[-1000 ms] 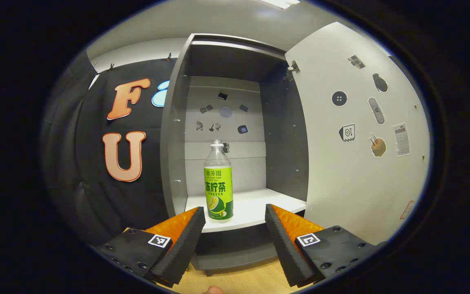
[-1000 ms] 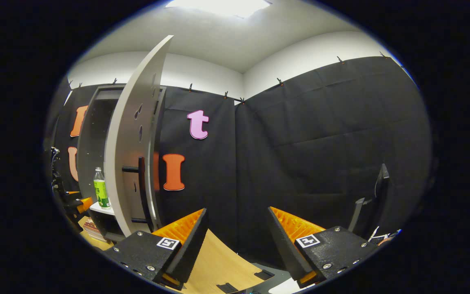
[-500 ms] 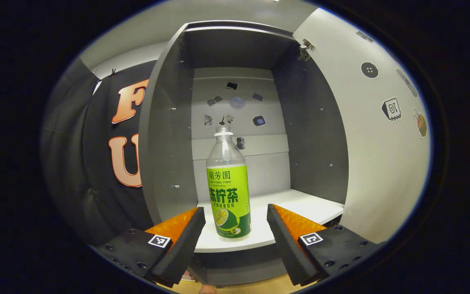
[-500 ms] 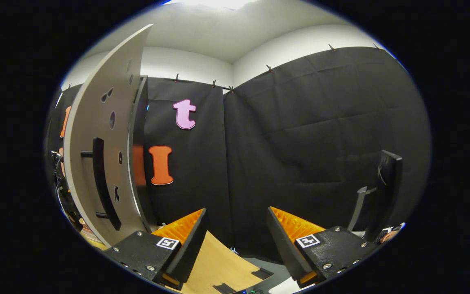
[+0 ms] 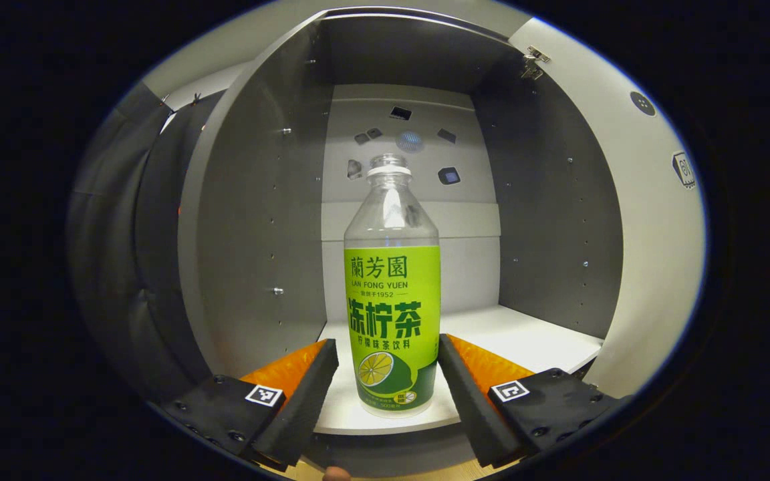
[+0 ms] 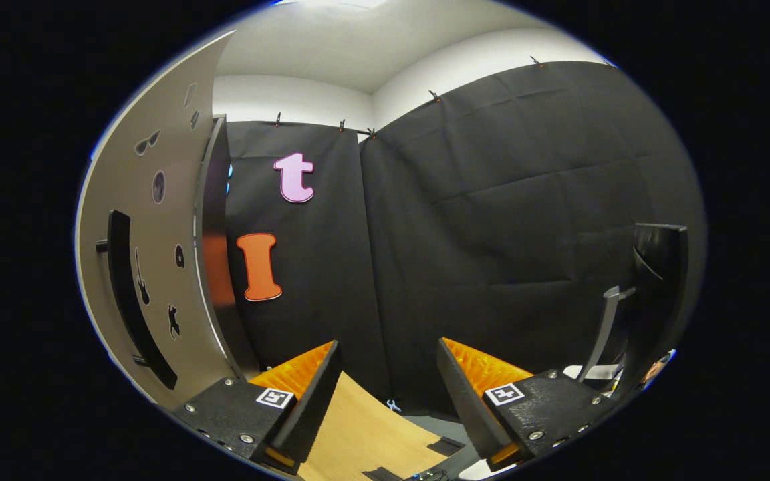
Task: Open the cabinet door with the right hand, grasp the bottle in the cabinet with the left hand and place it on the coaster, then close the cabinet door with the right hand.
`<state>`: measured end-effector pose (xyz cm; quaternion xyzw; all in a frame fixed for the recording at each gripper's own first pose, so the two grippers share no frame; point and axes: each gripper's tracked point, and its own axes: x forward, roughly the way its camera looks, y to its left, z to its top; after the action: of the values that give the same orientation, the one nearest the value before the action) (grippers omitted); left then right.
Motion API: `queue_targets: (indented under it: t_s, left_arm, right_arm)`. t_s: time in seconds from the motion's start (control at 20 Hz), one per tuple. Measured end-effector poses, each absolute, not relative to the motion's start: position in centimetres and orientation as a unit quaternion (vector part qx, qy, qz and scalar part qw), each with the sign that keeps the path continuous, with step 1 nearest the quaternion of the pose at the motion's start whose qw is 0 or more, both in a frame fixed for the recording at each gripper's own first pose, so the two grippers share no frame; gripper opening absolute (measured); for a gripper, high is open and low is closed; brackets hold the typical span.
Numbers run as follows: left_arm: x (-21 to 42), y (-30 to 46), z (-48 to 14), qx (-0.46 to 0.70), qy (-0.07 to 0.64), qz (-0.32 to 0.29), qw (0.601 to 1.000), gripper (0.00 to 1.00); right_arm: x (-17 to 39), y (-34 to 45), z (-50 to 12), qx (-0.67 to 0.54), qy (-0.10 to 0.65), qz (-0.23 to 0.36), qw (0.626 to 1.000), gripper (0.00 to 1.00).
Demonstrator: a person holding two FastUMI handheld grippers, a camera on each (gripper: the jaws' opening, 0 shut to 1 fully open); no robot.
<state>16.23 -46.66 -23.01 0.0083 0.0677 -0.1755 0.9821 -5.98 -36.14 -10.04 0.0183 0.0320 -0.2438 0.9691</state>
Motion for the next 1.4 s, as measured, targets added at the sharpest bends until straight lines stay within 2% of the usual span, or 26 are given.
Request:
queue_targets:
  t_s: [0.05, 0.3, 0.4, 0.7, 0.75, 0.85, 0.95, 1.0, 1.1, 1.15, 1.25, 1.3, 1.35, 1.4]
  left_arm:
    - [16.4, -46.8, -23.2, 0.008, 0.07, -0.179, 0.981, 0.98]
    - [16.8, -47.8, -24.1, 0.007, 0.082, -0.191, 0.978, 0.96]
    - [16.7, -47.7, -24.2, 0.0, 0.084, -0.196, 0.977, 0.82]
    - [12.5, -47.0, -22.1, -0.031, 0.089, -0.236, 0.967, 0.81]
    - [11.6, -46.5, -21.4, -0.034, 0.084, -0.24, 0.966, 0.79]
    - [9.7, -45.0, -20.1, -0.031, 0.069, -0.246, 0.966, 0.81]
    - [7.6, -43.4, -19.1, -0.026, 0.052, -0.25, 0.966, 0.79]
    - [6.4, -42.6, -18.7, -0.027, 0.046, -0.255, 0.966, 0.79]
    - [4.5, -40.6, -18.5, -0.025, 0.04, -0.256, 0.965, 0.82]
    - [3.6, -39.4, -18.6, -0.023, 0.037, -0.253, 0.966, 0.81]
    - [1.9, -37.1, -19.4, -0.019, 0.039, -0.247, 0.968, 0.81]
    - [1.1, -36.1, -20.0, -0.019, 0.041, -0.244, 0.969, 0.81]
    - [0.4, -35.1, -20.6, -0.02, 0.042, -0.242, 0.969, 0.81]
    - [-0.3, -34.3, -21.1, -0.021, 0.038, -0.244, 0.969, 0.81]
  right_arm:
    - [-5.8, -36.1, -10.2, 0.022, 0.033, -0.244, 0.969, 0.89]
    - [-5.3, -36.3, -11.1, 0.034, 0.041, -0.244, 0.968, 0.89]
    - [-5.4, -36.3, -11.0, 0.031, 0.04, -0.245, 0.968, 0.89]
    - [-6.6, -35.5, -9.8, 0.023, 0.026, -0.242, 0.97, 0.89]
    - [-6.9, -35.0, -9.6, 0.023, 0.026, -0.239, 0.97, 0.84]
    - [-7.3, -33.8, -9.0, 0.023, 0.027, -0.231, 0.972, 0.89]
    - [-8.0, -32.5, -8.5, 0.023, 0.023, -0.221, 0.975, 0.89]
    - [-8.4, -32.0, -8.2, 0.019, 0.019, -0.22, 0.975, 0.84]
    - [-9.2, -31.4, -7.9, 0.007, 0.013, -0.22, 0.975, 0.84]
    - [-9.4, -30.9, -7.7, 0.004, 0.012, -0.219, 0.976, 0.84]
    - [-9.8, -29.4, -8.0, 0.008, 0.012, -0.207, 0.978, 0.91]
    - [-10.1, -28.6, -8.2, 0.01, 0.012, -0.199, 0.98, 0.89]
    - [-10.2, -28.1, -8.4, 0.011, 0.012, -0.193, 0.981, 0.93]
    - [-10.4, -27.5, -8.7, 0.012, 0.012, -0.188, 0.982, 0.84]
